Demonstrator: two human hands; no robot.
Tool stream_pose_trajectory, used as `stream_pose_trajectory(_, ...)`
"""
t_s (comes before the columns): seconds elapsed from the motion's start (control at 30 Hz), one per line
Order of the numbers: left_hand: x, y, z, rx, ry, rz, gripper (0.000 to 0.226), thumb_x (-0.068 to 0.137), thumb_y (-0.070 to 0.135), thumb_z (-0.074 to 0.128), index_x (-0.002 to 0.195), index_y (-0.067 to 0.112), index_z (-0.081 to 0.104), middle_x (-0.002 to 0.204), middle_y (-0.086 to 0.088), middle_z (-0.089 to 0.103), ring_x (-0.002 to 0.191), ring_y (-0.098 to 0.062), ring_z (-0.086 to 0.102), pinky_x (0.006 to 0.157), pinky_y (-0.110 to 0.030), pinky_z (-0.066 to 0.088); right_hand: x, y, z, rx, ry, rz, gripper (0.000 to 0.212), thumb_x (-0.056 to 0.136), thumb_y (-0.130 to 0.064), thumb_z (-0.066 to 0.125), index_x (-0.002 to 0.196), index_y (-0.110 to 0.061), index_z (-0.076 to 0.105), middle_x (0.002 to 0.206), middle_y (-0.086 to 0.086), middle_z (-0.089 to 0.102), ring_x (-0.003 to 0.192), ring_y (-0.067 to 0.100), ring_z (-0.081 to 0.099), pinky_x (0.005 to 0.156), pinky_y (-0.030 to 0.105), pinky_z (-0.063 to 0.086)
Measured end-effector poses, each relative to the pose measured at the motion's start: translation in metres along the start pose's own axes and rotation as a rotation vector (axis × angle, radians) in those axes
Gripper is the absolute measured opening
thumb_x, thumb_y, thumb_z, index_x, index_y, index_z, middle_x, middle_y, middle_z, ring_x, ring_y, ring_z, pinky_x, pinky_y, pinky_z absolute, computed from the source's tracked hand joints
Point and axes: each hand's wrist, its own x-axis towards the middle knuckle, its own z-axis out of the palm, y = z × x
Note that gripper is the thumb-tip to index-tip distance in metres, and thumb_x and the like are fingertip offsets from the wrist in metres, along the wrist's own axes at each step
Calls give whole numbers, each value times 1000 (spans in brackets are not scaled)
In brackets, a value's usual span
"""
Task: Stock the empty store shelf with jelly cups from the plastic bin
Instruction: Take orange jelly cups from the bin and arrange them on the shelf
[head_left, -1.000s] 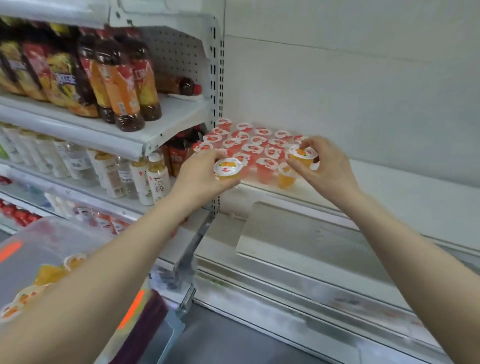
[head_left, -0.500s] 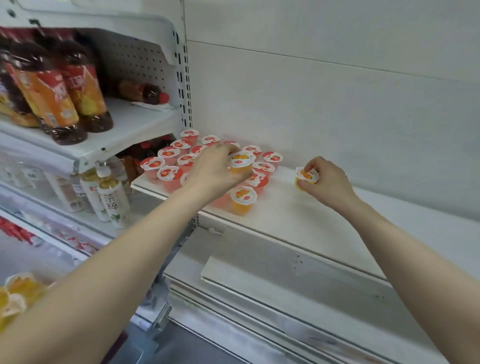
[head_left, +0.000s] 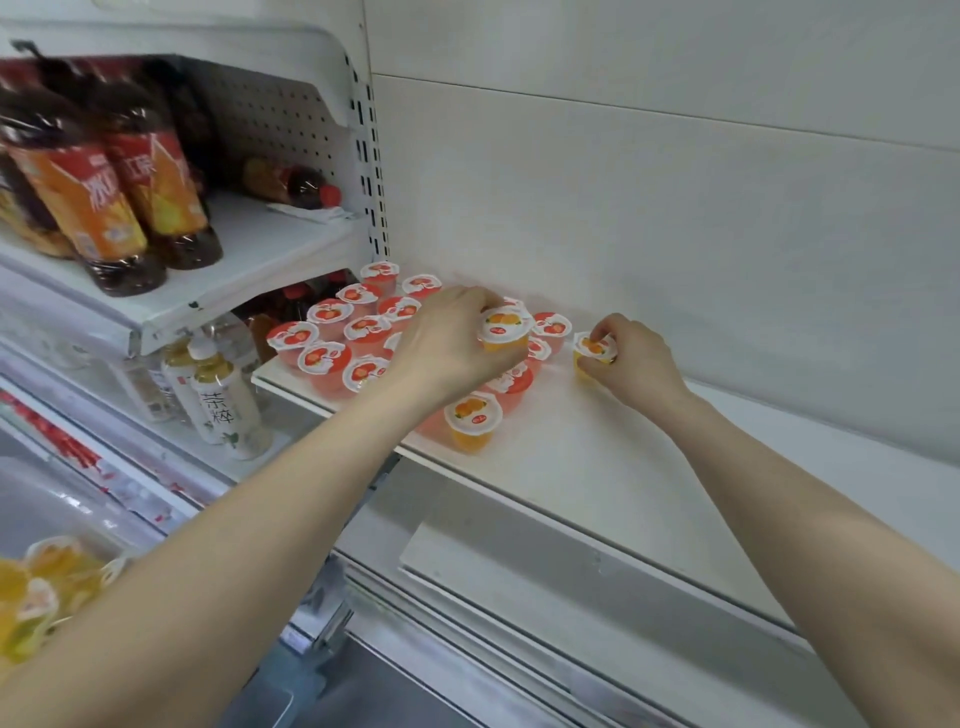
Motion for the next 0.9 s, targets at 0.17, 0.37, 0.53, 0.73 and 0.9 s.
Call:
stream_pose_trajectory(0.17, 7, 12, 8, -2, -9, 12, 54, 74, 57, 68, 115, 23, 63, 110, 5, 65, 103, -16, 57, 85, -32, 47, 8, 5, 1, -12, 6, -21, 32, 84, -32, 70, 109, -18, 58, 108, 10, 60, 98, 29, 58, 74, 29, 34)
stream_pose_trajectory(0.37, 15, 29, 26, 42, -38, 87, 50, 73, 56, 70, 111, 24, 64, 109, 5, 64, 103, -19, 52, 88, -28, 38, 5, 13, -6, -74, -33, -136, 35, 86, -29, 70, 116, -18, 57, 111, 9, 55, 94, 28, 59, 77, 30, 38)
stream_pose_trajectory(0.53, 20, 35, 47, 91, -52, 147, 57, 70, 61, 70, 114, 26, 64, 109, 4, 63, 105, -22, 49, 89, -31, 39, -1, 23, -20, -158, -40, -262, 43, 88, -27, 68, 128, -18, 57, 125, 6, 54, 110, 27, 54, 90, 34, 41)
stream_pose_trajectory(0.73, 25, 34, 78, 275, -101, 161, 64, 68, 66, 66, 116, 25, 61, 116, 4, 62, 110, -23, 49, 92, -34, 38, -5, 29, -29, -281, -21, -311, 45, 93, -28, 60, 136, -18, 51, 135, 5, 50, 121, 27, 46, 98, 36, 41)
stream_pose_trajectory(0.9, 27, 30, 90, 324, -124, 153, 65, 69, 68, 65, 117, 25, 62, 118, 3, 61, 112, -23, 46, 95, -34, 37, -4, 32, -34, -311, 3, -323, 42, 94, -27, 58, 134, -15, 53, 134, 7, 52, 121, 29, 48, 98, 40, 41)
